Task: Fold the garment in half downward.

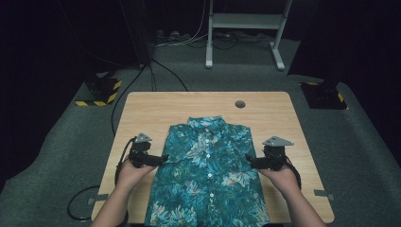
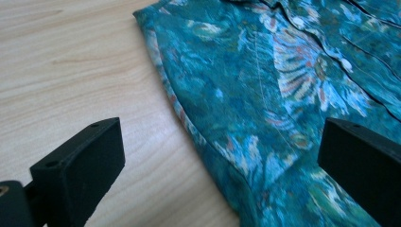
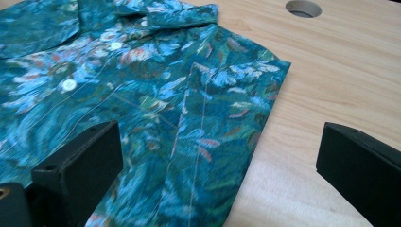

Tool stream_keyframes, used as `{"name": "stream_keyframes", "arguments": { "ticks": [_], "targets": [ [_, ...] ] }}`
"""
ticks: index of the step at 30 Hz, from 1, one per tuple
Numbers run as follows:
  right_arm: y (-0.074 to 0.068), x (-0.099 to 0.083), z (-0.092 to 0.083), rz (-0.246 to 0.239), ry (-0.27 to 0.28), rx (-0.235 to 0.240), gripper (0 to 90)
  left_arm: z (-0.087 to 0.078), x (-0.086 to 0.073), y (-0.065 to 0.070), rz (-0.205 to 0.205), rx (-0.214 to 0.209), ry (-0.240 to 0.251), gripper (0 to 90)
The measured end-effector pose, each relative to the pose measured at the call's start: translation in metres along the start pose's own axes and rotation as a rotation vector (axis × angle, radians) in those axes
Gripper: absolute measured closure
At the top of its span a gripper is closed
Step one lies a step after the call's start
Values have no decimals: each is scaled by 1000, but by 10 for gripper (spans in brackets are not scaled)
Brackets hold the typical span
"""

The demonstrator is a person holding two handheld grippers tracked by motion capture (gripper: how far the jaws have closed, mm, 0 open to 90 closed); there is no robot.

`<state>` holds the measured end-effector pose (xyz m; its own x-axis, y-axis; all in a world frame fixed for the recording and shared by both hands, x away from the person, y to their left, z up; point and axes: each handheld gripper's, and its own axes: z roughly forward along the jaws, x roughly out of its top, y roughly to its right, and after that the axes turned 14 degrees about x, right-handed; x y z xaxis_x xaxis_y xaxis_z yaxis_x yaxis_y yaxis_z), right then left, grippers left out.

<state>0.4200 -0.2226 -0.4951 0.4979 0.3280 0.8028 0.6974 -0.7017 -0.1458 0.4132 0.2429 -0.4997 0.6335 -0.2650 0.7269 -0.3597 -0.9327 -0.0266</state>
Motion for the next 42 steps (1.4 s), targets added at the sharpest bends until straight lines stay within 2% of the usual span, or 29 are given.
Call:
{"name": "stream_keyframes", "arguments": {
  "ticks": [4, 9, 17, 22, 24, 29, 31, 33, 34, 35, 38, 42],
  "targets": [
    [4, 3, 8, 1, 1, -4, 8, 5, 3, 0, -4, 7, -2, 19],
    [7, 6, 16, 2, -10, -22, 11, 13, 9, -3, -40, 3, -6, 25],
    [17, 10, 26, 19, -11, -26, 13, 26, 18, -3, -40, 25, -21, 31],
    [22, 11, 32, 35, -15, -25, 13, 33, 23, -3, -45, 28, -27, 35],
    [25, 12, 39, 51, -24, -15, 14, 41, 27, -2, -59, 20, -33, 38],
    [31, 15, 50, 69, -31, -6, 30, 51, 34, -1, -51, 19, -42, 45],
    [33, 15, 53, 70, -30, -7, 33, 57, 38, -2, -63, 20, -46, 52],
    [39, 17, 60, 85, -40, -21, 58, 65, 42, -7, -91, 24, -53, 58],
    [39, 17, 60, 85, -40, -21, 58, 65, 42, -7, -91, 24, -53, 61],
    [43, 20, 65, 88, -50, -40, 69, 69, 45, -8, -97, 29, -45, 65],
    [48, 22, 69, 101, -45, -42, 86, 74, 48, -9, -96, 31, -49, 72],
    [59, 26, 76, 125, -39, -62, 128, 88, 50, -11, -123, 40, -73, 94]
  ]
}}
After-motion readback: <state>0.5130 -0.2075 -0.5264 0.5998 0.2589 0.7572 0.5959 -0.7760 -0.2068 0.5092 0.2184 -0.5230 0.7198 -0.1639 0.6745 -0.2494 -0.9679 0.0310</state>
